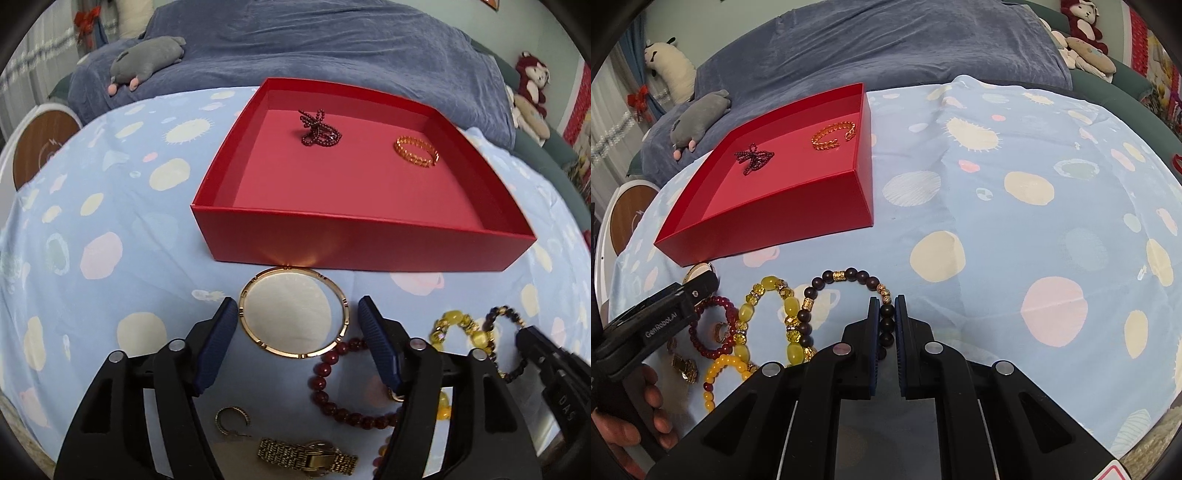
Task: Organize jewelry
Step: 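Grasp and lift the thin gold bangle with the left gripper while the right holds the black bracelet, then carry both bracelets into the red box and open both grippers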
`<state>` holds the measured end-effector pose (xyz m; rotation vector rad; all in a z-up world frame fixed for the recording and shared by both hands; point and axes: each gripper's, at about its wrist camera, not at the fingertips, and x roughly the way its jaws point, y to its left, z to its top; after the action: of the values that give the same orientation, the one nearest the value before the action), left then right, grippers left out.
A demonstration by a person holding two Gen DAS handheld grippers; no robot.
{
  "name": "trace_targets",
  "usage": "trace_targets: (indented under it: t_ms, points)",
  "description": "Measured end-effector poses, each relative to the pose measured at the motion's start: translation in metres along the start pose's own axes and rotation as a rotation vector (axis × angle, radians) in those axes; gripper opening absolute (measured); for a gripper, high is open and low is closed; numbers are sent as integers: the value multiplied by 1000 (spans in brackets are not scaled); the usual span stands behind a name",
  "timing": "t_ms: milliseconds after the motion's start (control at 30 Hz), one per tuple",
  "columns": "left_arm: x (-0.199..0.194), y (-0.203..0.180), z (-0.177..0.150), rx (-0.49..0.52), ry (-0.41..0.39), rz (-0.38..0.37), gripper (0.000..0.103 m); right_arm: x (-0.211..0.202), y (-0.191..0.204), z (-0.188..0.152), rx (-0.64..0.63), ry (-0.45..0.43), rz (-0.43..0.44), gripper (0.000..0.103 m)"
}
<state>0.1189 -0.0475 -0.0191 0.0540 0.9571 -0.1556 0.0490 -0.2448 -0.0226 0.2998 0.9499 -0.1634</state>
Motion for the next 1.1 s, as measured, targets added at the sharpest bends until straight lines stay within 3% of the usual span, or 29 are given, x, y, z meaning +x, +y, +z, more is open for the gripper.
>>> trace_targets:
  t_ms: [267, 733, 933, 1100]
  points:
    - [-9, 14, -5, -45, 1, -46, 59, -3, 2, -1, -4, -6, 11, 8]
    - [-50, 25, -10, -91, -30, -109, 59, -40, 5, 6, -11, -94, 52, 8]
    - [-71, 24, -2, -67, -44, -135, 59, -61, 10, 23, -21, -136, 72, 8]
    - [-85, 22, 23, -49, -85, -158, 59, -68, 22, 52, -41, -181, 111, 8]
